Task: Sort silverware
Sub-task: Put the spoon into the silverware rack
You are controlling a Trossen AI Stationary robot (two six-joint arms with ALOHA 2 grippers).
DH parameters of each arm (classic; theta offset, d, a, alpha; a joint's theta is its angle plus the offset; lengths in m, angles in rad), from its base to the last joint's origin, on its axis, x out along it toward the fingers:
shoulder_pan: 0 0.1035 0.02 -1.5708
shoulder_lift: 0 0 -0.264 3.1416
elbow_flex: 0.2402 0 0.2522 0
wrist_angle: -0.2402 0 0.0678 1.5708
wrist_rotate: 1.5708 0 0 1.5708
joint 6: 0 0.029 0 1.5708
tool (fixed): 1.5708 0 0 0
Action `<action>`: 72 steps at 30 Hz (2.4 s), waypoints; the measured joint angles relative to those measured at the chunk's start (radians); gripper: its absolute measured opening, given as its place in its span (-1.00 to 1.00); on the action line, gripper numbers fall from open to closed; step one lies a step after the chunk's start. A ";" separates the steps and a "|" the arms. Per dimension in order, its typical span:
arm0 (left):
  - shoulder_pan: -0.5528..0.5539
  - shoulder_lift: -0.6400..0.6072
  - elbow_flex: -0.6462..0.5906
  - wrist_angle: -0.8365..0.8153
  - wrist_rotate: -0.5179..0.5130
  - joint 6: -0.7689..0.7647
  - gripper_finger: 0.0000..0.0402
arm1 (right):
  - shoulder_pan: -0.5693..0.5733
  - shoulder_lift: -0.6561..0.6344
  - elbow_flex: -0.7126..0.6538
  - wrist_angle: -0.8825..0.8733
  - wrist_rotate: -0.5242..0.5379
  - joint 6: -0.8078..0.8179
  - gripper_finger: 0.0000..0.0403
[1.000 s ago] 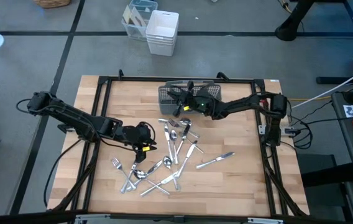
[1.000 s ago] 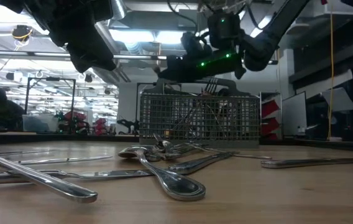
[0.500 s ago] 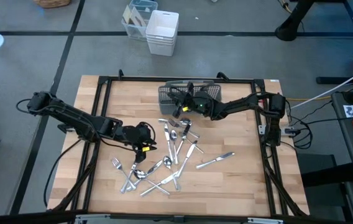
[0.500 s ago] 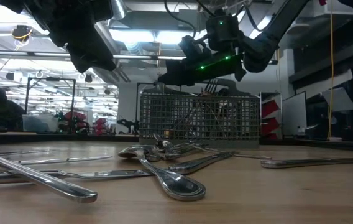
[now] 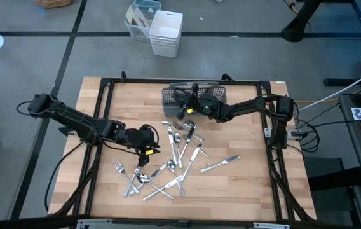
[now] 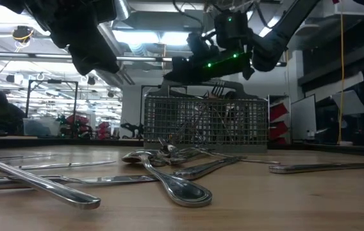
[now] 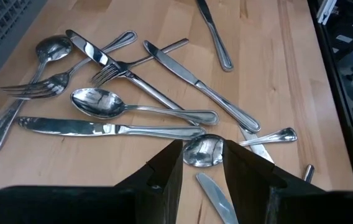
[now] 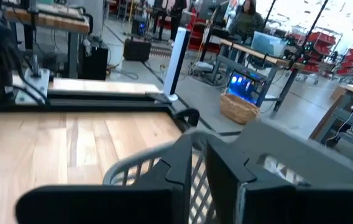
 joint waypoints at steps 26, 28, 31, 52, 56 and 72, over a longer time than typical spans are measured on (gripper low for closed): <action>-0.168 0.004 0.000 -0.005 0.233 -0.301 -0.47 | 0.406 -0.270 0.000 -0.518 0.005 0.079 -0.76; -0.201 0.010 0.000 0.046 0.223 -0.358 -0.47 | 0.447 -0.270 0.000 -0.564 0.005 0.113 -0.76; -0.240 0.021 0.000 0.112 0.214 -0.566 -0.47 | 0.502 -0.270 0.000 -0.600 0.005 0.155 -0.76; -0.391 0.336 0.000 0.202 0.135 -1.994 -0.47 | 0.652 -0.270 0.000 -0.681 -0.002 0.262 -0.76; -0.362 0.373 0.005 0.237 0.134 -1.995 -0.47 | 0.652 -0.270 0.000 -0.681 -0.002 0.262 -0.76; -0.332 0.413 0.019 0.188 0.134 -1.995 -0.47 | 0.652 -0.269 0.000 -0.687 -0.002 0.262 -0.76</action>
